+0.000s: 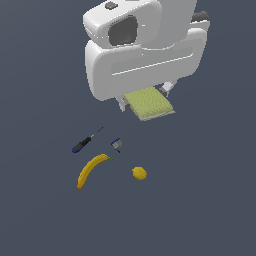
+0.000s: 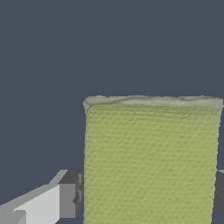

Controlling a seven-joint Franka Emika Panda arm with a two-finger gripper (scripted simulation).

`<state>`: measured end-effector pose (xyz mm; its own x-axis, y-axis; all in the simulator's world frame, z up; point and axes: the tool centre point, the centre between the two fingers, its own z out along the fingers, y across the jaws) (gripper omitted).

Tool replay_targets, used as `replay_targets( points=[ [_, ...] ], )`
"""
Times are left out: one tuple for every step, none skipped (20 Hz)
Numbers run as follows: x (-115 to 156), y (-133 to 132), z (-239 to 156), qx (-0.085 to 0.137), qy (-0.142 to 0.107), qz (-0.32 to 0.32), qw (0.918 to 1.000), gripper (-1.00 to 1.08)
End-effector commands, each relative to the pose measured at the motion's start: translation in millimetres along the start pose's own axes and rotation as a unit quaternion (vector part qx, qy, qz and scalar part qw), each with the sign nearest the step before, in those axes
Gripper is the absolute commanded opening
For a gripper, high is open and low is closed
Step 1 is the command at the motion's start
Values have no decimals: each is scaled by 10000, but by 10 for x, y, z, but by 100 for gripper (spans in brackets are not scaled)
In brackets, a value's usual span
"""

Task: Pick up a designated object from a clutter of objects.

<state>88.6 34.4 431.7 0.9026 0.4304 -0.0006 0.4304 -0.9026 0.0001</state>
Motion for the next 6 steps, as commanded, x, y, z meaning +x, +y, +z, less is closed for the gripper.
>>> replay_targets(
  points=[
    [13,-15,-73,-1,2,2,10000,-100],
    [17,-19,-90,-1,2,2,10000,-100],
    [19,-21,-103,1,3,1,10000,-100],
    [21,-23,-112,1,3,1,10000,-100],
    [22,-24,-117,1,3,1,10000,-100],
    [23,-25,-119,1,3,1,10000,-100]
  ],
)
